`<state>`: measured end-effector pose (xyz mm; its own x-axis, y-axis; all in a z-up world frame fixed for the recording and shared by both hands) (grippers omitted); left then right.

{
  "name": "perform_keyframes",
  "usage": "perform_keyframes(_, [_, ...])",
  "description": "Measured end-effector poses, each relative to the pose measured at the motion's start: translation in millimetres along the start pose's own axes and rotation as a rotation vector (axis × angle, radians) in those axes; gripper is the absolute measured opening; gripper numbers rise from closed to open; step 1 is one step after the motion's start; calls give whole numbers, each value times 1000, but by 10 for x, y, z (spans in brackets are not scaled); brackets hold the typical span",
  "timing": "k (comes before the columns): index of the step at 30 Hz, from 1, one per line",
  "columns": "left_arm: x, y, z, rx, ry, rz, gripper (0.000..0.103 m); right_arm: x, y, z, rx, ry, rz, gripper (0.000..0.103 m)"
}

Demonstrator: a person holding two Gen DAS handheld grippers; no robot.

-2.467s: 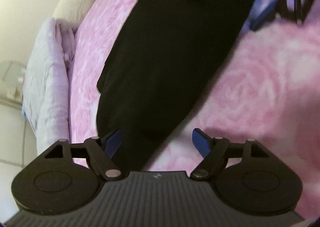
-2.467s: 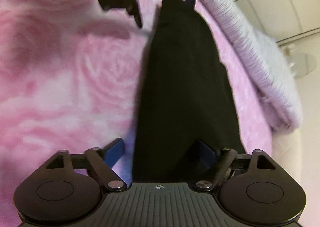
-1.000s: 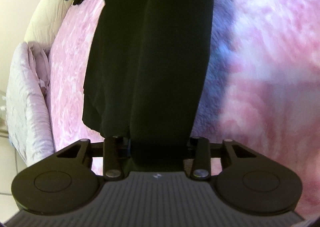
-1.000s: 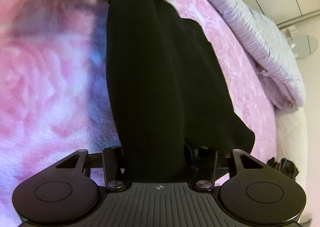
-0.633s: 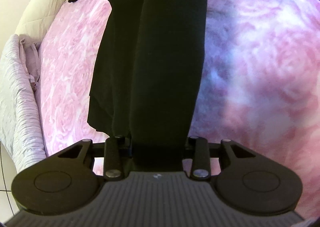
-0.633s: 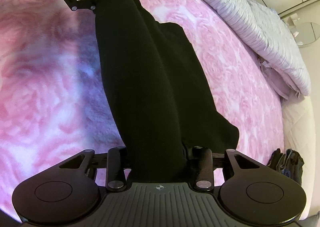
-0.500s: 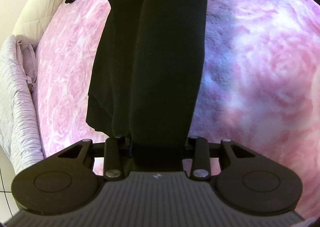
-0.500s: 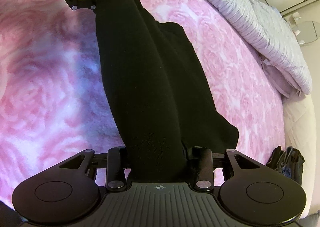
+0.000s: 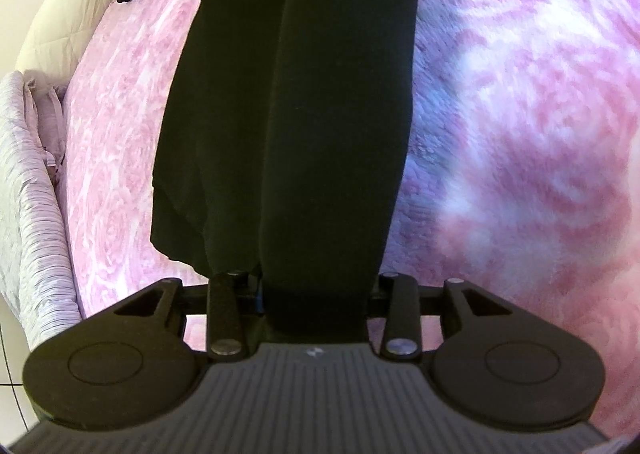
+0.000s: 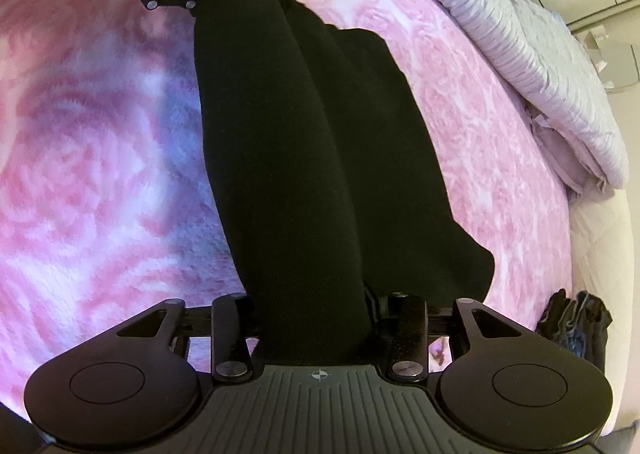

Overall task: Fold clothes
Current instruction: 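Carry the hanging black jacket with both grippers toward the clothes stack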

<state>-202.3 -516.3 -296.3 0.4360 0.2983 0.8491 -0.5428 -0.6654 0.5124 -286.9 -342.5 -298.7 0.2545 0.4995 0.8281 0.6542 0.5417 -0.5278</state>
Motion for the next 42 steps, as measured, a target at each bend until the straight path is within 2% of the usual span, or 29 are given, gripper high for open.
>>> perform_keyframes(5, [-49,-82,-13,-21,8,-24,40,-87,171,71,82,5,44,53])
perform_keyframes(8, [-74,-97,-29,-36,21,-26,40,-122,230,101,112,13,50,54])
perform_keyframes(12, [-3,-15,-45,-11,35,-23,34,-39,105,93,74,6,28,42])
perform_keyframes(14, [96,56,-60,-13,36,-31,32,56,12,70,70,-1,28,39])
perform_keyframes(23, [869,510,-139,17,28,-81,31,765,-458,-94,74,-43,49,35])
perform_keyframes(33, [1880,695,-247,16,32,-137,31,1781,-694,-268,1,-56,-15,34])
perform_keyframes(42, [2397,845,-412,-14,-5,-212,31,2395,-854,-240,-5,-60,91,34])
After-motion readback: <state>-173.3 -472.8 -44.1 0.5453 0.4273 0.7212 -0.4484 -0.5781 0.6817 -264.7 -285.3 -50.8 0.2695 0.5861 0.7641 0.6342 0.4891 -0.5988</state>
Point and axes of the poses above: each gripper's, at about its wrist camera, not at the fingertips, and x roughly against the way its jaws point, y to its left, z to its underside, the point moved 4 cm from there along -x, roughly the way its jaws point, and after that the axes turned 1 degree about -x, right-handed, at the moved point
